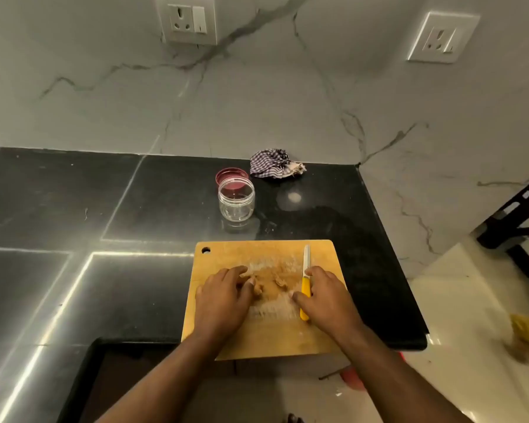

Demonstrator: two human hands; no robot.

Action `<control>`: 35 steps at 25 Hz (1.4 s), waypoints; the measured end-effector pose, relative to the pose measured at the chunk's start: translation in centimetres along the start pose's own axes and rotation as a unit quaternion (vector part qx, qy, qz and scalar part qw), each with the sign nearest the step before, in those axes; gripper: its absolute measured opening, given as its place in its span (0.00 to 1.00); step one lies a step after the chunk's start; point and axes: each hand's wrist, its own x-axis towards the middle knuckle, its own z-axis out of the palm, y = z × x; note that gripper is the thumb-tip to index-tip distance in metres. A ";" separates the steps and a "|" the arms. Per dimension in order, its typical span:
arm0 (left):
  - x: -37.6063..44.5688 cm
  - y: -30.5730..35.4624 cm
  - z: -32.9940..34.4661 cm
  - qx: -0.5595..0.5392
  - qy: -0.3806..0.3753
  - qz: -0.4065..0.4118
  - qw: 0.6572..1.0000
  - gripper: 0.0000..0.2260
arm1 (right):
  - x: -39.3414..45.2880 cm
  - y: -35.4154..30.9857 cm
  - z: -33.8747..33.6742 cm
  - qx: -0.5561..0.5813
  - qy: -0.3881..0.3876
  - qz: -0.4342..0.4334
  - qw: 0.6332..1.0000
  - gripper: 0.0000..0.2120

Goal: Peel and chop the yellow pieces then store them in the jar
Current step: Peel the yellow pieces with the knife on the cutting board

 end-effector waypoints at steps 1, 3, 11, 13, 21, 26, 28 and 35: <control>0.1 0.0 0.0 0.005 0.001 0.001 1.000 0.19 | 0.2 -0.1 -0.1 -0.018 -0.014 -0.002 1.000 0.26; 0.0 0.1 0.1 0.022 0.002 0.012 1.000 0.21 | 0.2 -0.3 -0.4 -0.060 -0.030 -0.012 0.998 0.25; -0.1 0.1 0.1 0.039 -0.026 0.009 0.999 0.28 | -1.0 1.7 -1.4 0.257 -0.007 0.091 0.962 0.15; -0.1 0.4 -0.1 0.019 -0.031 -0.009 0.999 0.28 | -1.8 1.5 -1.6 0.412 -0.059 0.151 0.897 0.12; 0.9 1.8 -1.5 -0.045 -0.083 -0.045 0.995 0.24 | 2.3 -3.0 -1.3 0.264 -0.073 0.039 0.961 0.06; 0.7 0.2 -3.8 -0.112 -0.032 -0.103 0.988 0.23 | 0.8 -6.2 1.4 0.062 -0.069 -0.086 0.992 0.10; 0.3 -0.7 -4.6 -0.110 -0.009 -0.108 0.988 0.21 | -1.0 -7.3 2.7 0.160 -0.123 -0.058 0.978 0.11; -0.9 -1.1 -4.6 -0.118 0.026 -0.109 0.987 0.21 | -2.5 -8.1 5.0 0.228 -0.135 -0.043 0.963 0.12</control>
